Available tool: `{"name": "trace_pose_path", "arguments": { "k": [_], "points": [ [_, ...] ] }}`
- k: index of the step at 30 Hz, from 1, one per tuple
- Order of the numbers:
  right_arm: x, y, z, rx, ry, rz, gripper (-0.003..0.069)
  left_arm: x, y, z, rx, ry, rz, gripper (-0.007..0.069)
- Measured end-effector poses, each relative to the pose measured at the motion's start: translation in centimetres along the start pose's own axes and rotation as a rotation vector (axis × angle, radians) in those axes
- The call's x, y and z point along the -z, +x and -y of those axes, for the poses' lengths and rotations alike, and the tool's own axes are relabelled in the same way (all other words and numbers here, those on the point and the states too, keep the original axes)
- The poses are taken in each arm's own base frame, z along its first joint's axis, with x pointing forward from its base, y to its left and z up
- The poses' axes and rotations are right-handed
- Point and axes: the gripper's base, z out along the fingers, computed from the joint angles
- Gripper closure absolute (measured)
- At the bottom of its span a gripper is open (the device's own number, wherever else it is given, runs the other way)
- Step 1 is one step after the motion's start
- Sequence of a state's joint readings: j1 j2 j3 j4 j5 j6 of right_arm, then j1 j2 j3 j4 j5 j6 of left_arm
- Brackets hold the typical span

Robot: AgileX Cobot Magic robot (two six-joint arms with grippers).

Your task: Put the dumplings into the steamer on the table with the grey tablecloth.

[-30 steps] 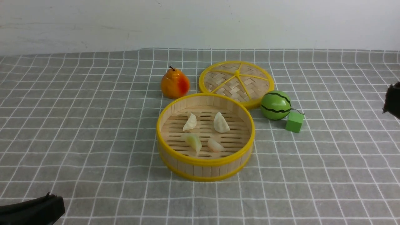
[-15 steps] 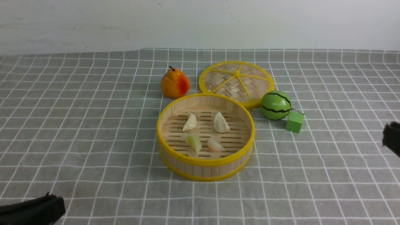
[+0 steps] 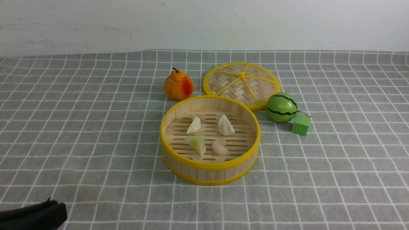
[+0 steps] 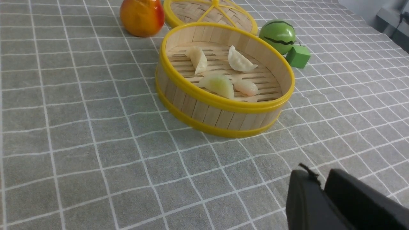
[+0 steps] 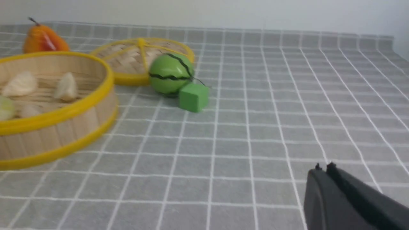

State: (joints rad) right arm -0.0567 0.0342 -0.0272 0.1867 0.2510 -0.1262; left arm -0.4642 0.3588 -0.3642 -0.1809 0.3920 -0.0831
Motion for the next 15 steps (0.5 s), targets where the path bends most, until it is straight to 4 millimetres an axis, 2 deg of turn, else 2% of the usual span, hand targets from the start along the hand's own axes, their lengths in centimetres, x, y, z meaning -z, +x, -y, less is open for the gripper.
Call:
{"name": "trace_pose_path", "arguments": {
  "k": [5,15],
  "points": [
    [0.0,2.4,0.5,-0.041,0.064,-0.115,0.0679,0.0,0.0,0.0,0.000,0.000,0.000,0.0533],
    [0.1,2.5,0.6,-0.062,0.076,-0.125,0.0680,0.0,0.1,0.0,0.000,-0.001,-0.010,0.0526]
  ]
}}
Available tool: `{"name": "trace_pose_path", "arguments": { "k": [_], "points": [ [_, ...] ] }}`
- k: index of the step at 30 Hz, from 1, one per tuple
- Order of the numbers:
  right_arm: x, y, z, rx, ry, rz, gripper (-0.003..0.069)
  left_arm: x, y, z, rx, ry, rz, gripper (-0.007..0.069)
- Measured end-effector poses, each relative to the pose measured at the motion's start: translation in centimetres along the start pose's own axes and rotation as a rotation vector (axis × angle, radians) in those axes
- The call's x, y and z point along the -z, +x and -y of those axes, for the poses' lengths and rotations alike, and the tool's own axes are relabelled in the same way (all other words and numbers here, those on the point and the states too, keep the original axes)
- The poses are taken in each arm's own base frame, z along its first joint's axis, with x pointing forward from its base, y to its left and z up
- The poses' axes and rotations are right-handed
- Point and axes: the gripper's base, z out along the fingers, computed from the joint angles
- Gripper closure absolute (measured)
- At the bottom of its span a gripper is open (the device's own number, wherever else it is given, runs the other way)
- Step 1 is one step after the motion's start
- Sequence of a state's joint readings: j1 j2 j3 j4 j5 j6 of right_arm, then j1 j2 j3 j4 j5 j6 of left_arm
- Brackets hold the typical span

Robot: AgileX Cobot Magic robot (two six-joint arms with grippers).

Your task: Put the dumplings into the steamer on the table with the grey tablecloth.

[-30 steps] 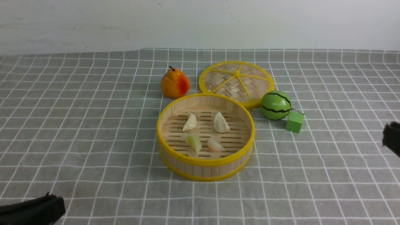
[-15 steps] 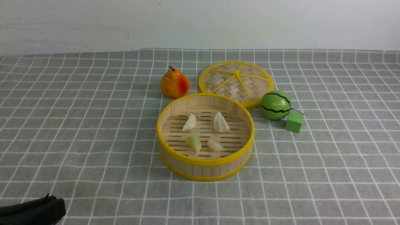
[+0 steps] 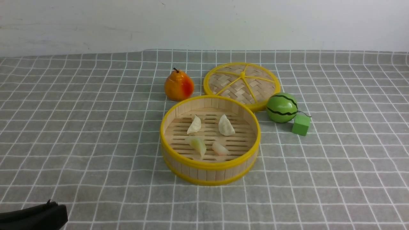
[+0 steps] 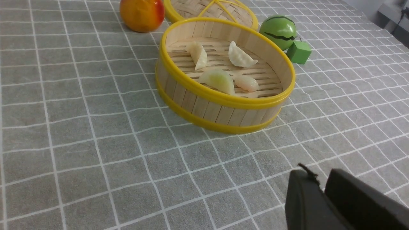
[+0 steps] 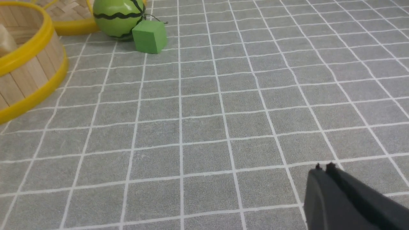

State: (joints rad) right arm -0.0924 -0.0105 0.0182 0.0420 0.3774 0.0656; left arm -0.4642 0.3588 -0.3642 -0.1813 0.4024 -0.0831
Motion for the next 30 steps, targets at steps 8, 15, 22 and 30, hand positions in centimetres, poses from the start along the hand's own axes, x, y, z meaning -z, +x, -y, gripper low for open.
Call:
{"name": "trace_pose_path", "arguments": {
  "k": [8,15,22,30],
  "points": [
    [0.01,0.04,-0.24,0.014,-0.044,-0.006,0.0680,0.00,0.01,0.00,0.000,0.000,-0.001,0.0515],
    [0.01,0.04,-0.27,-0.010,-0.050,-0.007,0.0680,0.00,0.01,0.00,0.001,0.000,-0.001,0.0510],
    [0.01,0.05,-0.27,-0.012,-0.050,-0.008,0.0677,0.00,0.01,0.00,0.001,0.000,-0.001,0.0498],
    [0.01,0.05,-0.27,-0.012,-0.050,-0.008,0.0673,0.00,0.01,0.00,0.001,0.000,-0.001,0.0494]
  ]
}}
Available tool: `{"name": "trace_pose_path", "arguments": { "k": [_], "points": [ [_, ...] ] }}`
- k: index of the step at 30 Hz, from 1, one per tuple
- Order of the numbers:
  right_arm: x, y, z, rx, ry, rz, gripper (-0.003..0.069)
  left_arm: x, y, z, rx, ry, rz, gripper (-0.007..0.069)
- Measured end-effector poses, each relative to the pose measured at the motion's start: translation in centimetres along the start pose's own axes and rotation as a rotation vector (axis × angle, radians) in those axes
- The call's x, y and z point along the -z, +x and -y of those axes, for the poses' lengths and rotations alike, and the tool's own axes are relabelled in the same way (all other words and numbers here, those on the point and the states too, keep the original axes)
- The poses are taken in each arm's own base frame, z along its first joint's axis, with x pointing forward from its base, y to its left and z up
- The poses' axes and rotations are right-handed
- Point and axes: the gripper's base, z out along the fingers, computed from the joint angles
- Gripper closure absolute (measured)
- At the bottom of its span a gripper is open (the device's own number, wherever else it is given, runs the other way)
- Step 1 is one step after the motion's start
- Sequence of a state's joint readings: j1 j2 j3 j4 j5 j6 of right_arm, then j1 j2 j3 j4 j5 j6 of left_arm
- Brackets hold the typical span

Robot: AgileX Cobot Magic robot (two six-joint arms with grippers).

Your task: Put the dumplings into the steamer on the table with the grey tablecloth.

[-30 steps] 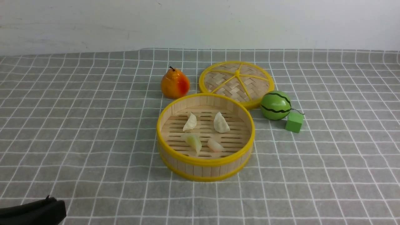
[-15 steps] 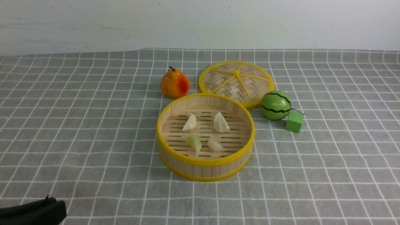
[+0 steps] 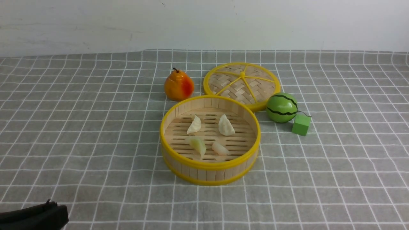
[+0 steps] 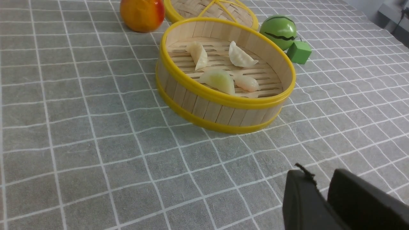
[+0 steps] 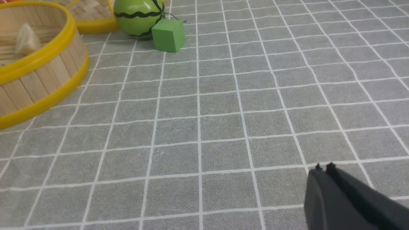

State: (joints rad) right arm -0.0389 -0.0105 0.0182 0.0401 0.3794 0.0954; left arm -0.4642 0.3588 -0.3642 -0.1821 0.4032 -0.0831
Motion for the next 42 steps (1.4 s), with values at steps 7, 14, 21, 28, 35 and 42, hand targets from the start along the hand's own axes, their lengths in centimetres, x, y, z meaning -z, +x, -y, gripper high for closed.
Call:
{"name": "trace_pose_path", "arguments": {
  "k": [7,14,21,28,35,42],
  "points": [
    [0.0,0.0,0.0,0.000,0.000,0.000,0.0666,0.0,0.0,0.0,0.000,0.000,0.000,0.0482],
    [0.0,0.0,0.0,0.000,0.000,0.000,0.0659,0.1,0.1,-0.2,-0.042,-0.016,0.017,0.0480],
    [0.0,0.0,0.0,0.000,0.000,0.000,0.0655,0.6,1.3,-1.8,-0.123,-0.149,0.168,0.0639],
    [0.0,0.0,0.0,0.000,0.000,0.000,0.0652,0.9,4.4,-4.0,-0.066,-0.366,0.333,0.0638],
    [0.0,0.0,0.0,0.000,0.000,0.000,0.0646,0.9,7.8,-5.3,0.057,-0.478,0.364,0.0638],
    [0.0,0.0,0.0,0.000,0.000,0.000,0.0634,0.6,9.8,-5.7,0.143,-0.513,0.172,0.0638]
  ]
}}
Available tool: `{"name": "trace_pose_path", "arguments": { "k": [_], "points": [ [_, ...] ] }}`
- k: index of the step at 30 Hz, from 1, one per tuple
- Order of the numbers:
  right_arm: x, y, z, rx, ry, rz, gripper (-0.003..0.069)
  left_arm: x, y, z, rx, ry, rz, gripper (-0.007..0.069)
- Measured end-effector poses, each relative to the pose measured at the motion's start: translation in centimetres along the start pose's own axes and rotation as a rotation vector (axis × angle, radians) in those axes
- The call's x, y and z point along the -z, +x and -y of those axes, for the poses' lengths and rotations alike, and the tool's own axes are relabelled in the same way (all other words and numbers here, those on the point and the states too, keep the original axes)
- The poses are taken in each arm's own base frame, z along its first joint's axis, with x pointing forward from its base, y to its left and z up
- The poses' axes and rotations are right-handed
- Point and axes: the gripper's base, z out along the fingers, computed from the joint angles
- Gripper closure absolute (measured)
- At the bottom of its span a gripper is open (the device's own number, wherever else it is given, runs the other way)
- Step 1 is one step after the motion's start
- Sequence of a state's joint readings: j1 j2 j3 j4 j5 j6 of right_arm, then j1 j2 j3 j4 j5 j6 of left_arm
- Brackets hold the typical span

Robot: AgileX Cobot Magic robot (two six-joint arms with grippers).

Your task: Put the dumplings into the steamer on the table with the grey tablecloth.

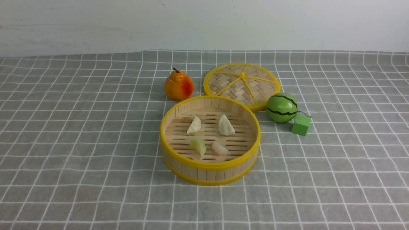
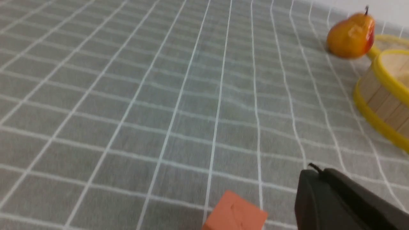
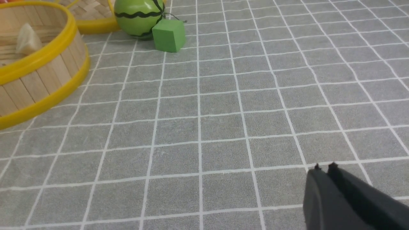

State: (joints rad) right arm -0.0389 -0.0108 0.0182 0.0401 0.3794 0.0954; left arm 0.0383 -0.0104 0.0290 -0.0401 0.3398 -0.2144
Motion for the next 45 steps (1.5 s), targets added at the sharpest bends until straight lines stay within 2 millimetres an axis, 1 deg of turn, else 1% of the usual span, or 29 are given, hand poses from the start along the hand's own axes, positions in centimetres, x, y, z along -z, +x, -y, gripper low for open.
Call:
{"name": "trace_pose_path", "arguments": {
  "k": [6,45],
  "points": [
    [0.00,0.00,0.00,0.000,0.000,0.000,0.0624,-0.02,0.41,-0.09,0.000,-0.009,-0.039,0.0638],
    [0.00,0.00,0.00,0.000,0.000,0.000,0.0566,-0.02,0.40,-0.09,0.001,-0.008,-0.039,0.0635]
  ]
}}
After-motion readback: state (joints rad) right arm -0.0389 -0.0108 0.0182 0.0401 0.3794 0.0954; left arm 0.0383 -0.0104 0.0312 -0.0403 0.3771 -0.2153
